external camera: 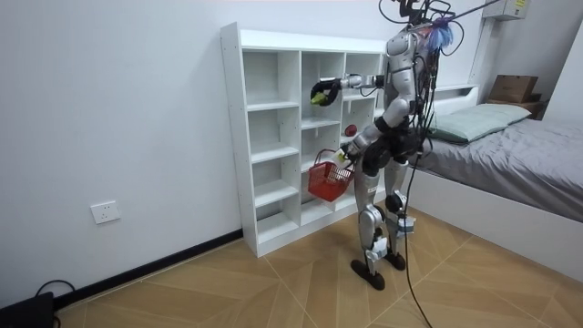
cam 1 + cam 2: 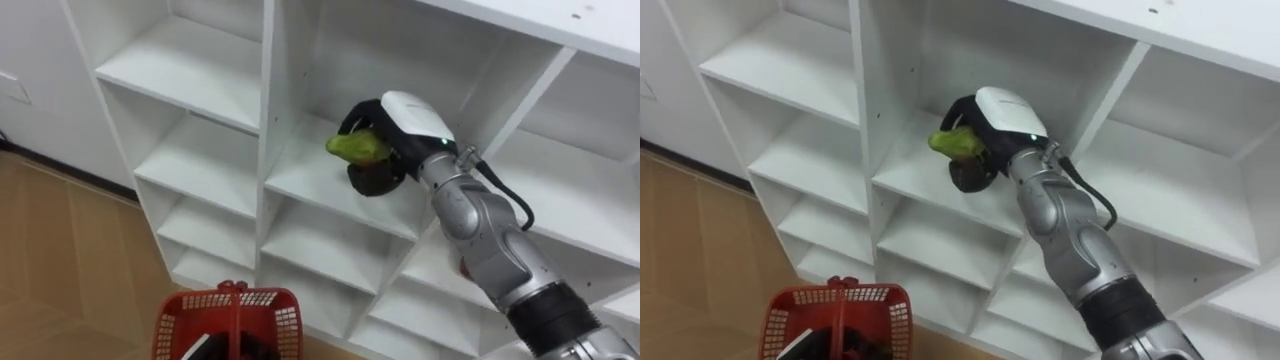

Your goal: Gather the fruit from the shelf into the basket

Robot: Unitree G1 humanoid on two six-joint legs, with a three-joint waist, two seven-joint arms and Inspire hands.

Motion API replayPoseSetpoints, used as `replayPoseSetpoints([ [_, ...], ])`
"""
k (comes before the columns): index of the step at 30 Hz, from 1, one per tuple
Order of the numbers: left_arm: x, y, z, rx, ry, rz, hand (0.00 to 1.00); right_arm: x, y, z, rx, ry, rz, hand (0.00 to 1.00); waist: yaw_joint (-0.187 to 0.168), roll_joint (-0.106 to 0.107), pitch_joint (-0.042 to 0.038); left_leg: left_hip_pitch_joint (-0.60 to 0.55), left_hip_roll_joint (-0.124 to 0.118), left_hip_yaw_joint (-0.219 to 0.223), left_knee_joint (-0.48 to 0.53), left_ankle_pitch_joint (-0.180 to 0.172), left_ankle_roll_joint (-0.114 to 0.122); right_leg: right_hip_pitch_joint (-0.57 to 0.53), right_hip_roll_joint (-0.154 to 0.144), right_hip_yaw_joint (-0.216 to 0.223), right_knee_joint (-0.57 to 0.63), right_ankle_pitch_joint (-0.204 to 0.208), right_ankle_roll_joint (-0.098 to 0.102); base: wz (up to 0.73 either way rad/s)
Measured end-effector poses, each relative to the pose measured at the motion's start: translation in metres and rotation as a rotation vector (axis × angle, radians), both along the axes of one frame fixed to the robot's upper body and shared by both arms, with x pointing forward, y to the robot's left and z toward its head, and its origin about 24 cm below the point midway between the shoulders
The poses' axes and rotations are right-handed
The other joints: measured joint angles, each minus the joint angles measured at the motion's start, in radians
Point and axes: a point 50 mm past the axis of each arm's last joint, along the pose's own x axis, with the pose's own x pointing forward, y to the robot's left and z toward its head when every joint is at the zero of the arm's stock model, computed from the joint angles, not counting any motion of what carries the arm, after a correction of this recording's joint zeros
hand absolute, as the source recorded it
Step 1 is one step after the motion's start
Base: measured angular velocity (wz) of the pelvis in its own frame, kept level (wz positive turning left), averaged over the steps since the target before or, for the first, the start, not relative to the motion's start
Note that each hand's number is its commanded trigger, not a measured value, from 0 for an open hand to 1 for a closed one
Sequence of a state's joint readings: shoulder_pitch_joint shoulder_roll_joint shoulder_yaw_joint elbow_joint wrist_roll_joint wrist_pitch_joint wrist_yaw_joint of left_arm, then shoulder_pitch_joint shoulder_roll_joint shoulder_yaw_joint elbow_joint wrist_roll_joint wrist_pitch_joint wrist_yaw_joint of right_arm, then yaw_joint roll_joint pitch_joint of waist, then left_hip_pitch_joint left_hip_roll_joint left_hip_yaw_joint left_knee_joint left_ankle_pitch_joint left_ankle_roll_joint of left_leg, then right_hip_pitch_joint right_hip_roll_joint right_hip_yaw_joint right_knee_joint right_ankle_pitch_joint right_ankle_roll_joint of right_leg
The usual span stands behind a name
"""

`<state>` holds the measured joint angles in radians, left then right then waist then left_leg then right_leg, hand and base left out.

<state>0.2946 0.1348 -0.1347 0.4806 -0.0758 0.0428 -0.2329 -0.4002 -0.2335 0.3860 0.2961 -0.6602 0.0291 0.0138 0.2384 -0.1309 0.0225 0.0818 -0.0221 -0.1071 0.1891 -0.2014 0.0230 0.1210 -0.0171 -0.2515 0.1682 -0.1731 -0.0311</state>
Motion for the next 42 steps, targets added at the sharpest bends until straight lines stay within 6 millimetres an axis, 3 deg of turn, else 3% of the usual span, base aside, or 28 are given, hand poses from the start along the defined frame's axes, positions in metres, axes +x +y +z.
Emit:
replayPoseSetpoints([
  [7, 0.019, -0.018, 0.005, -0.02, -0.05, -0.037, 1.0, -0.001, 0.008, 0.001, 0.067, 0.001, 0.019, 1.0, -0.02, 0.028, -0.0002, 0.018, 0.006, 0.027, -0.005, 0.001, 0.001, 0.001, 0.003, 0.02, 0.003, 0.0, 0.0, -0.1],
  [15, 0.034, -0.025, 0.011, -0.05, -0.097, -0.023, 1.0, -0.01, 0.015, 0.013, 0.162, -0.066, 0.032, 1.0, -0.03, 0.028, -0.0007, 0.016, 0.009, 0.056, -0.009, 0.001, 0.001, -0.017, 0.005, 0.047, 0.003, 0.001, -0.001, -0.09],
  [20, 0.033, -0.029, 0.01, -0.043, -0.094, -0.038, 1.0, -0.026, 0.016, -0.002, 0.197, -0.028, 0.027, 1.0, -0.042, 0.034, -0.0039, 0.017, 0.011, 0.087, -0.012, 0.001, 0.002, -0.025, 0.004, 0.065, 0.004, 0.001, -0.001, -0.14],
  [27, 0.032, -0.036, 0.009, -0.045, -0.093, -0.038, 1.0, -0.05, 0.016, -0.034, 0.191, 0.107, 0.031, 1.0, -0.048, 0.061, -0.0075, 0.03, 0.016, 0.124, -0.02, 0.001, 0.002, -0.039, 0.009, 0.102, 0.021, 0.001, -0.001, -0.14],
  [42, 0.029, -0.038, 0.007, -0.049, -0.08, -0.054, 1.0, -0.061, 0.022, -0.047, 0.184, 0.218, 0.079, 1.0, -0.066, 0.063, -0.0072, 0.02, 0.026, 0.151, -0.024, -0.001, 0.002, -0.056, 0.023, 0.135, 0.017, 0.007, -0.01, -0.06],
])
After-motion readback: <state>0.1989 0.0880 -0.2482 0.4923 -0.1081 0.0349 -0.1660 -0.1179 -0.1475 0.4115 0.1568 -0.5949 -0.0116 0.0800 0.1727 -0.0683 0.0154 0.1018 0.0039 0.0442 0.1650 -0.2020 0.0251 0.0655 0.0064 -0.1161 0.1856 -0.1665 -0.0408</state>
